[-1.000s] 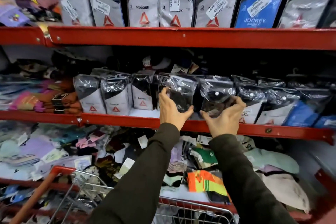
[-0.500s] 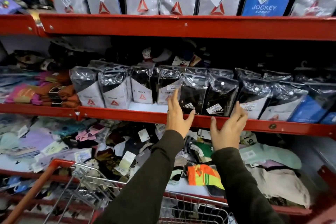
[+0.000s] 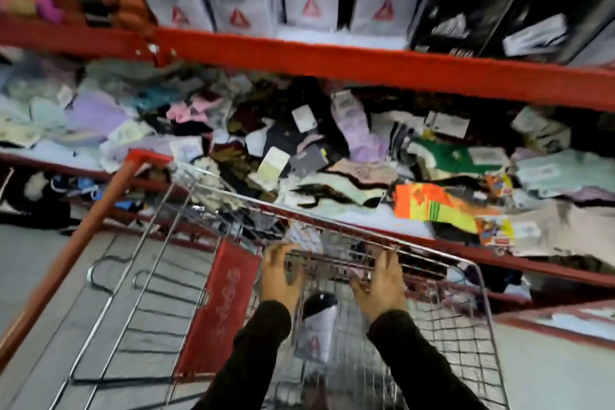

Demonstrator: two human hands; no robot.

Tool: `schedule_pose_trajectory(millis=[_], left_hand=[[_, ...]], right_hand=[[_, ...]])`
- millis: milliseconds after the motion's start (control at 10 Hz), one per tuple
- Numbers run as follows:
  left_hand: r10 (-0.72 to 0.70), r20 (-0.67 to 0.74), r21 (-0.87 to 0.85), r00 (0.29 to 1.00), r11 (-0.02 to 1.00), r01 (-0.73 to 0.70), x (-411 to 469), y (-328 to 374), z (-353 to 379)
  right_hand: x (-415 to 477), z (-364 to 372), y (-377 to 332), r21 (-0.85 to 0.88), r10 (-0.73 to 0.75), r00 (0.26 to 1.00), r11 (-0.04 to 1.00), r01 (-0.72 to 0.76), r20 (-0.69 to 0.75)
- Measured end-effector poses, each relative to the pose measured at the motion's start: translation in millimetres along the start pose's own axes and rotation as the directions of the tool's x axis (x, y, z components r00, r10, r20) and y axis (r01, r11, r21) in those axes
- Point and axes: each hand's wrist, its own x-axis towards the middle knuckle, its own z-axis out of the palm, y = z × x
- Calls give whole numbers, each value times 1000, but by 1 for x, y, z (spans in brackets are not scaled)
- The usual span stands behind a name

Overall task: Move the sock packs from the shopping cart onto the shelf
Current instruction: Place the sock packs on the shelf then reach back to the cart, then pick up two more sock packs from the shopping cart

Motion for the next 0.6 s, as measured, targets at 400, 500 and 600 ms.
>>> schedule_pose_trajectory(millis=[400,500,600], left_hand=[[-543,318,406,777,819,406,-4,-145,57],[-580,276,443,767,785,433,-4,-160,71],[-524,237,485,818,794,367,1,-163,72]], right_hand=[[-5,194,34,-256,473,767,881,-399,434],[-5,219,40,-295,534,753,844,-447,385],[-6,223,44,-348,508,802,848,-400,315]])
